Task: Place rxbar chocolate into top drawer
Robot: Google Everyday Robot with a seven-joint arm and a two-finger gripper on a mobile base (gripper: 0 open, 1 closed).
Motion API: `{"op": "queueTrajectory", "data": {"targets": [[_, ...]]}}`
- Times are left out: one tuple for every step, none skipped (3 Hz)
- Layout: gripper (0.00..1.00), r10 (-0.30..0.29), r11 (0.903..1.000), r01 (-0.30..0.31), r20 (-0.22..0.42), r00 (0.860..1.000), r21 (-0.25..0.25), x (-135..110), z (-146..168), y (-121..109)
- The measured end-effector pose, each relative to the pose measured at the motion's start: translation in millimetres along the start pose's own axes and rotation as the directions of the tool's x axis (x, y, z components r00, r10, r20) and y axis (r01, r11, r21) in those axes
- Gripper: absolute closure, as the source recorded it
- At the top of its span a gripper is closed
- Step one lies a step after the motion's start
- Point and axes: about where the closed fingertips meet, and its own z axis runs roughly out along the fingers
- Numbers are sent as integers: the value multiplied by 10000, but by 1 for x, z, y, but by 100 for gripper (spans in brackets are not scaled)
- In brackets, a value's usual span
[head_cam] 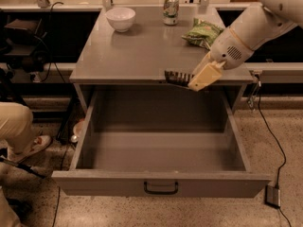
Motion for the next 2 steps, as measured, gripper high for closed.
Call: {"op": "queueTrajectory", "data": {"targets": [[100,-29,10000,29,55,10000,81,-2,-3,-2],[100,280,9994,-284,-210,9994,-199,9,18,2]]}}
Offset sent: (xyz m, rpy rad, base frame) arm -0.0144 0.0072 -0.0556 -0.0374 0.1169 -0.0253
